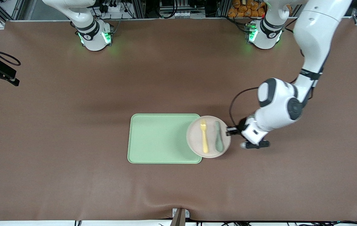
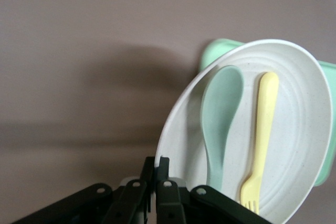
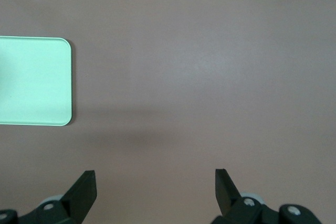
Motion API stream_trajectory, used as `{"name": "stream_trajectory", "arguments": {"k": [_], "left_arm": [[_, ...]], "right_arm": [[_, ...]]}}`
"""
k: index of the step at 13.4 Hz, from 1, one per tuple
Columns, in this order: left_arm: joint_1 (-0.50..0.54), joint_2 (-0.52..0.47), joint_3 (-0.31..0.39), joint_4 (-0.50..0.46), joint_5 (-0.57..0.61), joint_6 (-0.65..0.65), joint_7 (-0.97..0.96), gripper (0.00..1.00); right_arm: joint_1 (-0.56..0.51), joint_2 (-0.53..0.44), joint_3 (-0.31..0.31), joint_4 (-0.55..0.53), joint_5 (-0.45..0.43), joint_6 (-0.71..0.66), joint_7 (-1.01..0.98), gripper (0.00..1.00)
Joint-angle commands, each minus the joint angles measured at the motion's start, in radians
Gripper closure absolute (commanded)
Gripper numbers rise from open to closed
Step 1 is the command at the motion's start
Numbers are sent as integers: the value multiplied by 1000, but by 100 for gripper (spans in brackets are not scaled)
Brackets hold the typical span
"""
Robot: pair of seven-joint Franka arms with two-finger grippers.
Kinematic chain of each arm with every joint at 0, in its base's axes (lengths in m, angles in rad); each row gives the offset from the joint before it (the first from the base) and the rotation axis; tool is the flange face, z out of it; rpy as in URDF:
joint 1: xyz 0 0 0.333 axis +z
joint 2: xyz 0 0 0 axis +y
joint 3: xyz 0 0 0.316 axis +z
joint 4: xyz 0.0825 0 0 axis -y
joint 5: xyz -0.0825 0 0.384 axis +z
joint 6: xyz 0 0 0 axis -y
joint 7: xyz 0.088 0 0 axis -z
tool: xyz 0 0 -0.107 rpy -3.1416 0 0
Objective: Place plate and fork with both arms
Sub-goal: 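Grasp the plate rim and slide the plate onto the green placemat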
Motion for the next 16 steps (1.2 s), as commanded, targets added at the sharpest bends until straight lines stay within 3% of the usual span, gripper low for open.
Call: {"name": "stream_trajectory", "arguments": {"k": [1, 7, 11, 15, 16], "left_arm": [[-58, 82, 13, 87, 41, -8, -67, 100], [-125, 205, 14, 153, 60, 96, -153, 100], [-196, 255, 48, 154, 52, 194, -180, 100], [-217, 268, 50, 165, 57, 207, -179, 100], [-216, 274, 50, 165, 55, 207, -179, 75]], "right_arm": [[-28, 9, 16, 17, 18, -4, -13, 0], [-15, 18, 16, 17, 16, 0, -13, 0], [-12, 36, 17, 20, 18, 5, -13, 0], [-14, 81, 19, 24, 39, 3, -13, 0], [-12, 82, 19, 24, 38, 3, -14, 0]]}}
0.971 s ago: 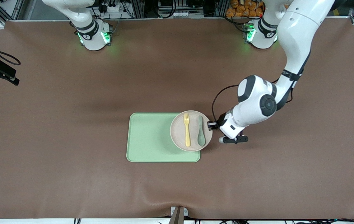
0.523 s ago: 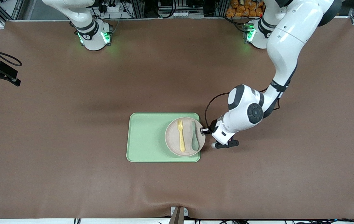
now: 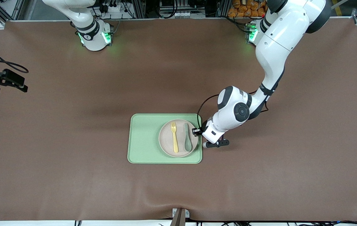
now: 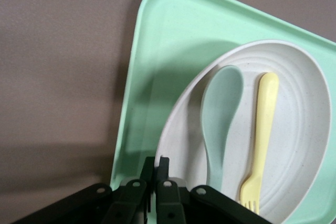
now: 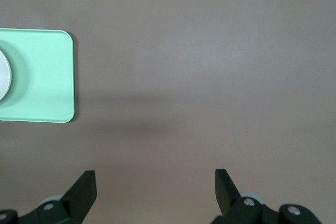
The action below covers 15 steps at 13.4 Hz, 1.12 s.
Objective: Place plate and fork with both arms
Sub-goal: 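Grasp the plate rim and slide the plate onto the green placemat, then open the left gripper and withdraw while the right gripper reaches in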
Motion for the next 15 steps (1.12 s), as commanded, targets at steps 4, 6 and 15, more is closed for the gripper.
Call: {"name": "stream_trajectory", "arguments": {"k": [4, 6, 15], "left_arm": [[-15, -8, 13, 33, 42, 0, -21, 0], [3, -57, 19, 43, 44, -39, -22, 0], [250, -451, 74, 44, 45, -458, 117, 0]], "right_arm": [[-15, 74, 10, 23, 19, -18, -6, 0], [-14, 79, 10, 21, 26, -21, 0, 0], [231, 209, 13, 128, 29, 22, 208, 0]]}}
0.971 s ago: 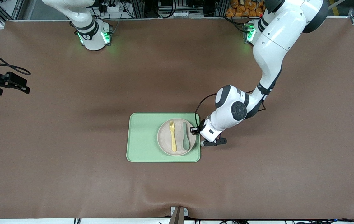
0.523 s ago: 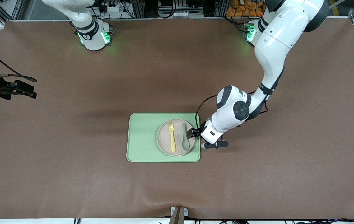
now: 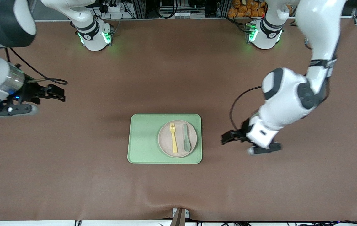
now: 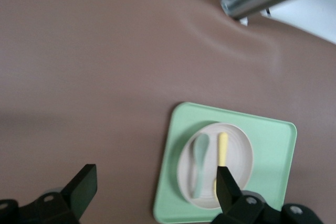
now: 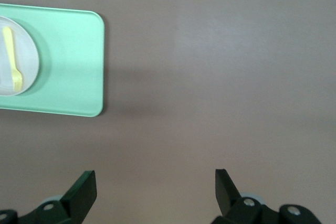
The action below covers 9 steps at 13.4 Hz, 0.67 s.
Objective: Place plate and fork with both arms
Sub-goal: 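Open the left gripper and withdraw while the right gripper reaches in, then lower the right gripper over the yellow fork on the plate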
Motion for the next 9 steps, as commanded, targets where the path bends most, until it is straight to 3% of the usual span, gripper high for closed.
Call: {"name": "stream_trajectory", "arguments": {"k": [1, 5, 9], "left_arm": [[125, -114, -7, -34, 19, -127, 109, 0], [281, -245, -7, -34, 39, -312, 207, 0], [302, -332, 2, 4, 276, -496, 212, 0]], "right_arm": [[74, 103, -5, 113, 11, 49, 76, 0], [158, 210, -6, 147, 91, 234, 167, 0], [234, 431, -6, 358, 89, 268, 240, 0]]}}
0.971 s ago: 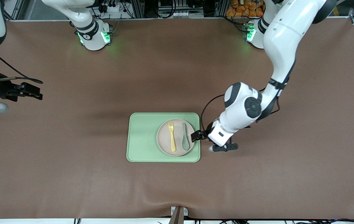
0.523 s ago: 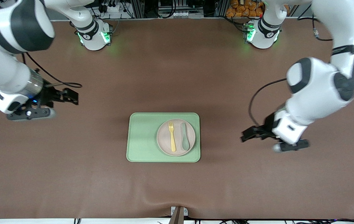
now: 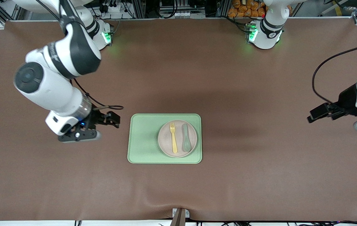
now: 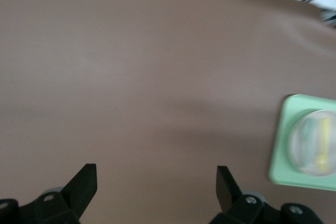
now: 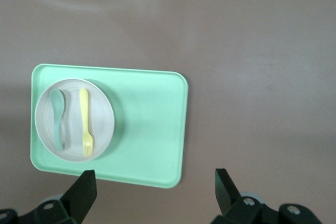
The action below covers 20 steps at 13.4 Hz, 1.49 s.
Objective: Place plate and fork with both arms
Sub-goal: 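Lower the right gripper over the yellow fork on the plate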
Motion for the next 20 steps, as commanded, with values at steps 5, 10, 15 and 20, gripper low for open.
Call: {"name": "stream_trajectory", "arguments": {"k": [5, 10, 15, 20], "left_arm": [[69, -98, -7, 22, 62, -198, 7, 0], [71, -150, -4, 16, 42, -266, 10, 0], [73, -141, -4, -2, 7, -260, 7, 0], [70, -141, -10, -16, -2, -240, 7, 0]], "right_arm": [[163, 364, -41, 325, -12, 66, 169, 1], [229, 454, -55, 366, -16, 112, 178, 16], [302, 525, -78, 360, -76, 191, 192, 27], [323, 583, -74, 355, -79, 224, 198, 28]]}}
